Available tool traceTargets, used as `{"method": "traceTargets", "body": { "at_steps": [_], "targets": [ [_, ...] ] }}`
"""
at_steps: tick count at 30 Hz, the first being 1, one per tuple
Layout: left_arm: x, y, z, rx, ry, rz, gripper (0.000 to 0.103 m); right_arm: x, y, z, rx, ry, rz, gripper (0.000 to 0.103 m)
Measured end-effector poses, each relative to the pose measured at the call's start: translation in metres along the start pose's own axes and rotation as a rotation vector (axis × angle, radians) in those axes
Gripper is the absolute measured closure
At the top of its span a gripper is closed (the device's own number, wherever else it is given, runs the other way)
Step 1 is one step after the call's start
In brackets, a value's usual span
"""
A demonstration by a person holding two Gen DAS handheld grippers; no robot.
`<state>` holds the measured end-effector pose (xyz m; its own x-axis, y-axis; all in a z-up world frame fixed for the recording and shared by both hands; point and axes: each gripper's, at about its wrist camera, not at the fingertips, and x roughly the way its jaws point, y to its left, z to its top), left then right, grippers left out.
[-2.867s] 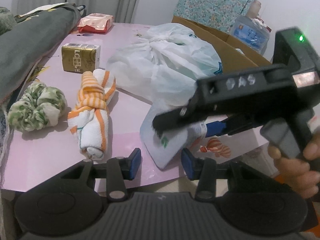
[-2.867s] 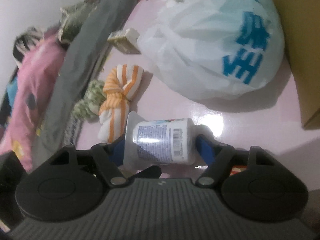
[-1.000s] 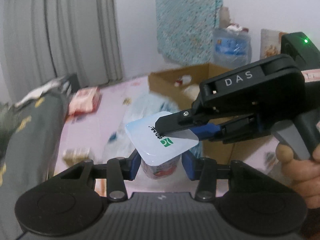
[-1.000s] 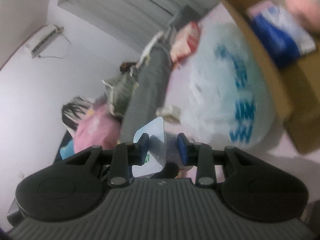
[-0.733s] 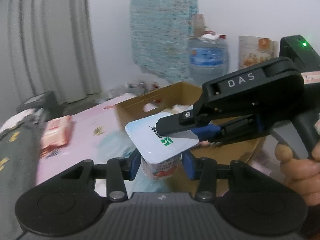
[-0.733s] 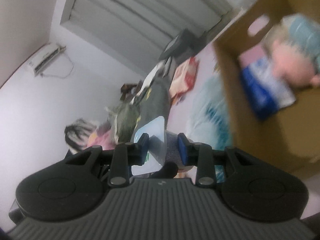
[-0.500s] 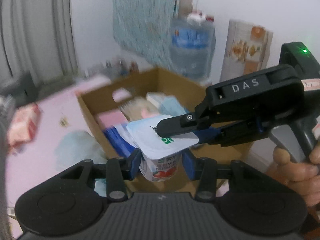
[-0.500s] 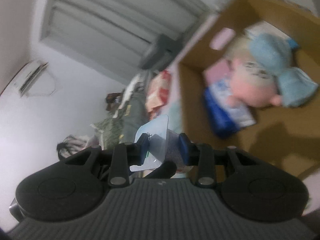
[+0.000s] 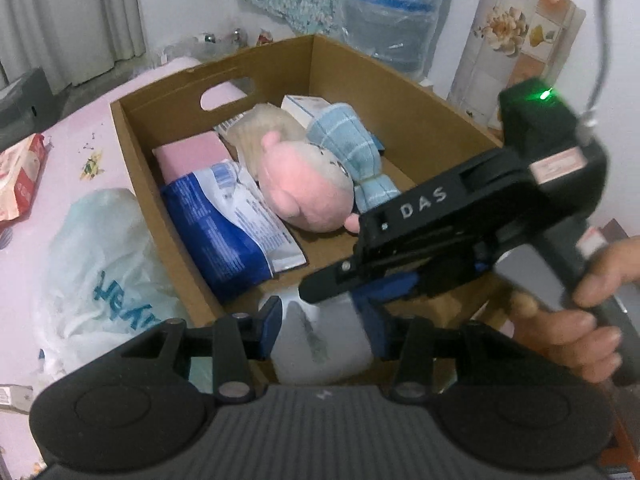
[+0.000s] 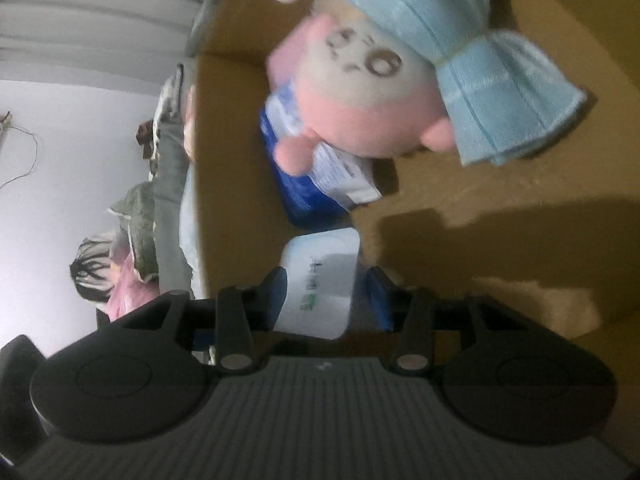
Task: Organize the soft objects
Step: 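Lower the white cup container into the cardboard box and open the right tool, then reach the right tool to the orange-striped towel roll and close on it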
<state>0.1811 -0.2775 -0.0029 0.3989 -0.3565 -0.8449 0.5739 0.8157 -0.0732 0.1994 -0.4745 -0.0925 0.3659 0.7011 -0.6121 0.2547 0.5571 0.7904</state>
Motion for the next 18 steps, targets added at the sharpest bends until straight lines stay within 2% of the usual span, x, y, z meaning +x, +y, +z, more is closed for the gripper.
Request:
{"method": "traceTargets", "body": {
  "at_steps": [5, 11, 15, 18],
  "targets": [
    [-0.018, 0.007, 0.000, -0.016, -0.044, -0.013, 0.056, 0.003, -0.005, 0.002, 0.014, 0.012, 0.005, 0.059],
    [-0.060, 0.031, -0.012, -0.065, -0.150, -0.027, 0.042, -0.007, 0.007, -0.002, -0.028, -0.040, 0.009, 0.058],
    [-0.099, 0.064, -0.031, -0.128, -0.223, -0.018, 0.034, -0.027, 0.028, -0.012, -0.103, -0.122, 0.024, 0.048],
    [-0.127, 0.096, -0.053, -0.206, -0.269, 0.018, 0.033, -0.045, 0.050, -0.025, -0.178, -0.182, 0.049, 0.040]
  ]
}}
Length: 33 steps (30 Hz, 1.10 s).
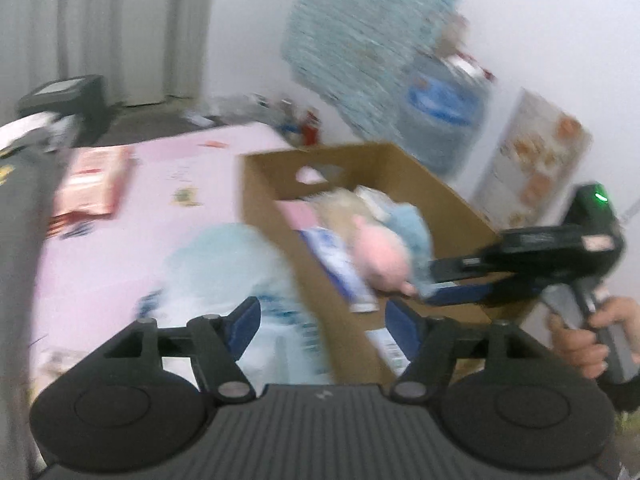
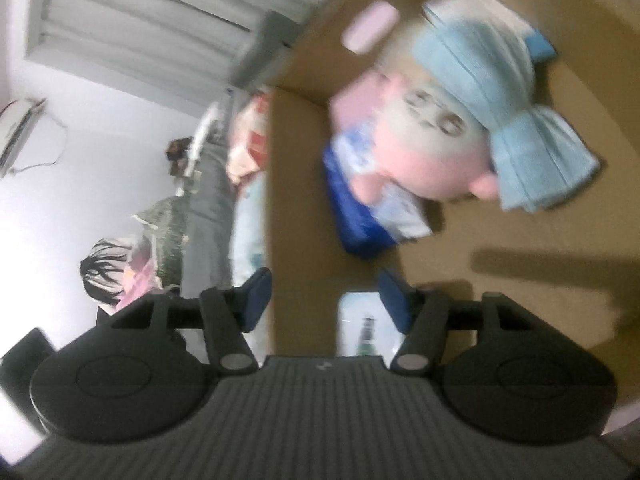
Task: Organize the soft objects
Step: 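Reach the right tool to the orange-striped towel roll and close on it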
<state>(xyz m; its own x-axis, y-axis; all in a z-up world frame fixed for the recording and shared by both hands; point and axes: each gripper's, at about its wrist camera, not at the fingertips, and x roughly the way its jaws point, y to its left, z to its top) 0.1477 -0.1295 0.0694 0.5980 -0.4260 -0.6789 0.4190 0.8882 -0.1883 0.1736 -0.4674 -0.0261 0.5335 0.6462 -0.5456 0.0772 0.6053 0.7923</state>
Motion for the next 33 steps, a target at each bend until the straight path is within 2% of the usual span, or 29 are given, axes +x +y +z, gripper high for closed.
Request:
{"method": "traceTargets", "body": {
  "at_steps": [4, 7, 12, 15, 19, 23, 27, 33],
  "targets": [
    [-0.037, 0.049, -0.020, -0.088, -0.062, 0.111, 0.032, -0.008, 0.036, -0.008, -0.091, -0.034, 0.043, 0.036],
    [-0.058, 0.079, -0.042, -0.160, -0.080, 0.166, 0.032, 0.003, 0.065, -0.016, -0.136, -0.011, 0.095, 0.036],
    [-0.068, 0.105, -0.091, -0.218, -0.062, 0.234, 0.033, 0.049, 0.109, -0.048, -0.197, 0.100, 0.176, 0.036],
    [-0.067, 0.115, -0.125, -0.250, -0.030, 0.219, 0.036, 0.088, 0.128, -0.078, -0.219, 0.202, 0.201, 0.036],
    [-0.057, 0.124, -0.163, -0.317, 0.000, 0.180, 0.044, 0.140, 0.139, -0.119, -0.222, 0.328, 0.171, 0.036],
    [-0.043, 0.121, -0.184, -0.290, 0.019, 0.205, 0.046, 0.180, 0.146, -0.154, -0.257, 0.410, 0.102, 0.036],
    [-0.028, 0.114, -0.194, -0.255, 0.032, 0.241, 0.047, 0.210, 0.145, -0.173, -0.284, 0.415, 0.018, 0.037],
    [-0.009, 0.112, -0.200, -0.219, 0.075, 0.280, 0.060, 0.238, 0.139, -0.180, -0.297, 0.386, -0.067, 0.041]
  ]
}}
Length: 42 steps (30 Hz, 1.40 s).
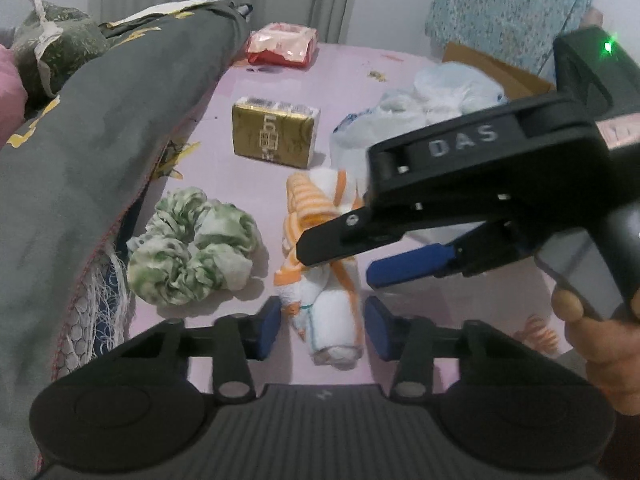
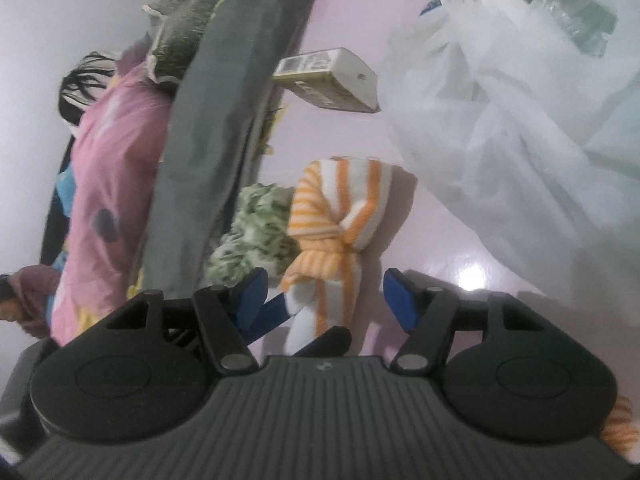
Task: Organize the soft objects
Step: 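Reach the right tool to the orange-striped towel roll and close on it, then carry the orange-striped towel roll with the right tool into the cardboard box and release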
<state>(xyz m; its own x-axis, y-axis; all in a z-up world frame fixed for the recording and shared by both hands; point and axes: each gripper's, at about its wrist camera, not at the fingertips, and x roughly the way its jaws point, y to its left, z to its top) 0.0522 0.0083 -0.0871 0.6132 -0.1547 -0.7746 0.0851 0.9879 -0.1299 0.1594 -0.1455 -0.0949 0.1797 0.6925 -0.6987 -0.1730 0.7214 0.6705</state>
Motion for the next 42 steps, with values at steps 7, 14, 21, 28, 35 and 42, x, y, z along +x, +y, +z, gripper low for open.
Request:
{"method": "traceTargets", "body": {
  "at_steps": [7, 14, 21, 28, 35, 42],
  "targets": [
    [-0.001, 0.003, 0.002, -0.023, -0.003, -0.037, 0.066, 0.013, 0.001, 0.001, 0.016, -0.002, 0.011, 0.060],
    [-0.023, 0.000, 0.003, -0.008, -0.038, -0.043, 0.066, 0.006, 0.006, -0.005, 0.010, -0.016, 0.042, 0.063],
    [-0.064, -0.013, 0.018, 0.041, -0.127, -0.025, 0.066, -0.027, 0.026, -0.004, -0.045, -0.077, 0.116, 0.063],
    [-0.096, -0.056, 0.051, 0.150, -0.235, -0.071, 0.065, -0.091, 0.034, 0.007, -0.087, -0.197, 0.183, 0.063],
    [-0.101, -0.139, 0.090, 0.284, -0.272, -0.214, 0.063, -0.190, -0.006, 0.014, -0.073, -0.359, 0.192, 0.064],
    [-0.076, -0.226, 0.112, 0.360, -0.213, -0.370, 0.056, -0.281, -0.079, 0.010, 0.015, -0.473, 0.121, 0.064]
  ]
}}
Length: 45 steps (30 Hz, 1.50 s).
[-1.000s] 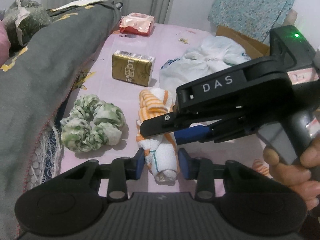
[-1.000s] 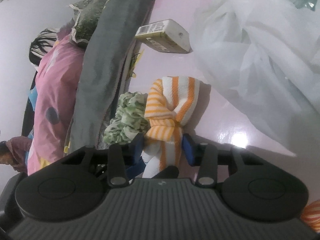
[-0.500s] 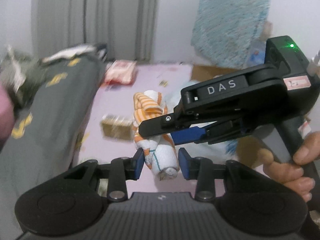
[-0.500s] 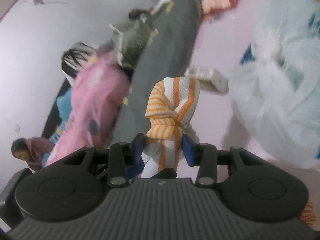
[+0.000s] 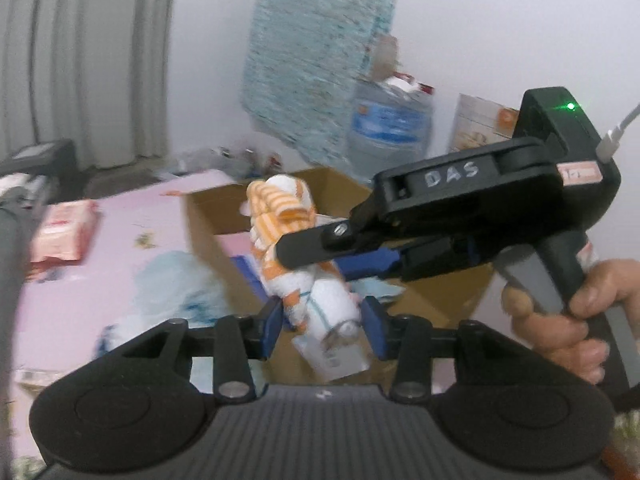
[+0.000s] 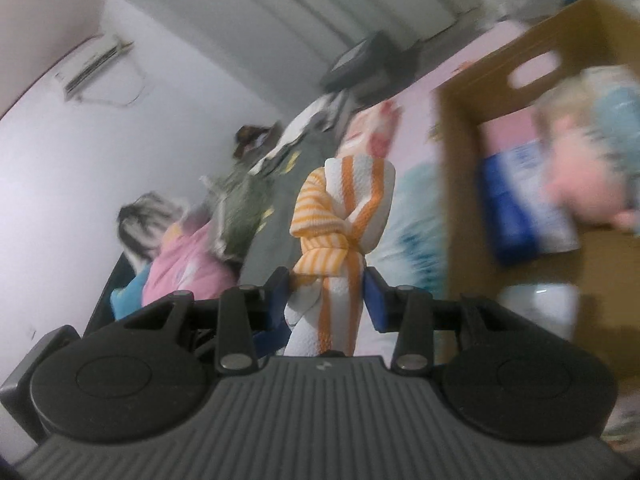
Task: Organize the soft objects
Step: 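Carry the orange-striped towel roll with the right tool into the cardboard box and release, then grasp the gold tea box with the right tool while the left tool grasps the green scrunchie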
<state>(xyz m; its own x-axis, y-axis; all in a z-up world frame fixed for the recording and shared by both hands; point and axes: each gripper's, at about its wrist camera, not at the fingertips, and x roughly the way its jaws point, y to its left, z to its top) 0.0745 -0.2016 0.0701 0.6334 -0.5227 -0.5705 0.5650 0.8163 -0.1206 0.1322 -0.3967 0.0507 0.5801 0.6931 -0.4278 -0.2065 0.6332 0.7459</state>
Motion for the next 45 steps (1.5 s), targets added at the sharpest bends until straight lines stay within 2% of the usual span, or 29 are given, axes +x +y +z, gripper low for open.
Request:
{"method": "traceTargets", "body": {
  "at_steps": [4, 8, 15, 18, 21, 26, 29, 34, 38, 45],
  "targets": [
    [0.022, -0.003, -0.002, -0.028, 0.044, -0.045, 0.056, -0.037, -0.039, 0.017, 0.028, 0.000, -0.055, 0.065],
    [0.025, 0.012, -0.012, -0.064, 0.055, -0.007, 0.056, -0.052, -0.060, 0.027, -0.042, 0.036, -0.183, 0.066],
    [0.002, 0.059, -0.029, -0.161, 0.059, 0.115, 0.054, -0.025, -0.093, 0.044, -0.162, 0.183, -0.309, 0.067],
    [-0.008, 0.081, -0.042, -0.214, 0.069, 0.161, 0.054, -0.004, -0.109, 0.042, -0.188, 0.255, -0.360, 0.067],
    [-0.017, 0.098, -0.055, -0.253, 0.081, 0.199, 0.054, 0.009, -0.118, 0.035, -0.179, 0.286, -0.399, 0.067],
    [-0.033, 0.119, -0.077, -0.309, 0.084, 0.247, 0.049, 0.003, -0.114, 0.036, -0.136, 0.255, -0.372, 0.065],
    [-0.039, 0.129, -0.090, -0.334, 0.077, 0.279, 0.045, -0.004, -0.097, 0.037, -0.137, 0.230, -0.358, 0.062],
    [-0.056, 0.140, -0.117, -0.342, 0.074, 0.387, 0.042, -0.002, -0.051, 0.030, -0.178, 0.197, -0.278, 0.052],
    [-0.072, 0.152, -0.137, -0.339, 0.079, 0.472, 0.042, 0.026, -0.007, 0.016, -0.242, 0.227, -0.182, 0.045],
    [-0.091, 0.165, -0.153, -0.284, 0.081, 0.600, 0.040, 0.117, 0.066, -0.010, -0.344, 0.356, -0.043, 0.039]
  ]
}}
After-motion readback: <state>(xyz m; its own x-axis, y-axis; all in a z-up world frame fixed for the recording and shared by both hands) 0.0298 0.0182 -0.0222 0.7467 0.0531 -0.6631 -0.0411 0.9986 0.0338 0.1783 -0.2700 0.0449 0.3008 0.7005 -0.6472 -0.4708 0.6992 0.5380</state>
